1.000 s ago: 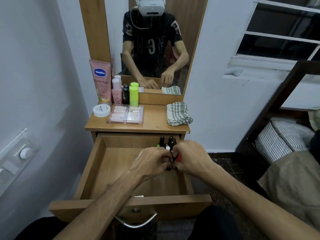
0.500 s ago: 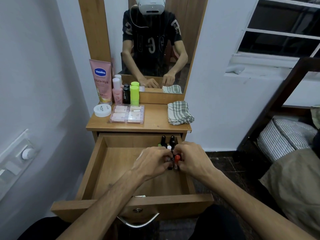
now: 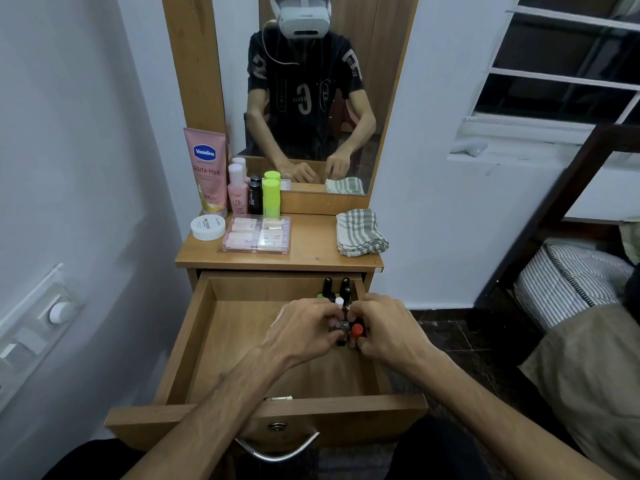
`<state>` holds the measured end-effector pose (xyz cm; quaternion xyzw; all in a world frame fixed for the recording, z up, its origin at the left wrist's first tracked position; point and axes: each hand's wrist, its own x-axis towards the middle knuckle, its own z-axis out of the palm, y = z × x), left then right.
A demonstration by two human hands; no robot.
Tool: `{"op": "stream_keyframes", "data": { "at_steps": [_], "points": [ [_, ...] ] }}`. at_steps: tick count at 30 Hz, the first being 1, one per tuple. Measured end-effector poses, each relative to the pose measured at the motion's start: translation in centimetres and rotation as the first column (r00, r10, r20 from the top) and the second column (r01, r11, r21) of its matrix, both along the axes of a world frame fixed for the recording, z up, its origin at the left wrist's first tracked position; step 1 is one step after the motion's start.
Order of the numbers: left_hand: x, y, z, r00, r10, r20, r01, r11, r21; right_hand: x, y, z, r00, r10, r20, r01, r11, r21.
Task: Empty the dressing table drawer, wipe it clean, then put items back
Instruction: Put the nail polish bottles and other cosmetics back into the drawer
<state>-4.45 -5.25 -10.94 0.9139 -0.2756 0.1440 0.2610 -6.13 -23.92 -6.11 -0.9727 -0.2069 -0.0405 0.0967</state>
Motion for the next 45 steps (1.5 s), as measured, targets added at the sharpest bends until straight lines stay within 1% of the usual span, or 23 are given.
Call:
{"op": "stream_keyframes", "data": {
  "at_steps": [9,15,19,32,37,41,45],
  "points": [
    [-0.1,0.0,0.1,1.000,0.006,0.000,-0.006,1.000,0.020,-0.5,-0.2,-0.5,0.999,0.013,0.035,-0.014,1.000,0.023],
    [-0.1,0.0,0.2,1.000,0.011,-0.010,-0.011,0.999,0.035,-0.5,-0.2,-0.6,0.998,0.023,0.065,-0.024,1.000,0.010],
    [-0.2,0.0,0.2,1.000,0.019,-0.017,-0.018,0.999,0.030,-0.3,-0.2,-0.8,0.996,0.005,0.084,-0.007,1.000,0.021],
    [-0.3,0.0,0.3,1.000,0.015,-0.016,-0.015,0.999,0.031,0.0,-0.4,-1.2,0.998,0.011,0.057,-0.012,1.000,0.018],
    [-0.3,0.0,0.4,1.000,0.016,-0.012,-0.016,1.000,0.019,-0.3,-0.2,-0.8,0.998,0.031,0.061,-0.030,1.000,-0.007],
    [-0.4,0.0,0.7,1.000,-0.017,-0.017,0.017,1.000,-0.007,-0.4,-0.3,-0.2,1.000,-0.004,0.015,0.004,1.000,0.017],
    [-1.1,0.1,1.3,0.997,-0.071,-0.030,0.068,0.995,-0.078,-0.4,-0.5,1.3,0.993,-0.058,-0.106,0.072,0.989,0.131]
  ]
}}
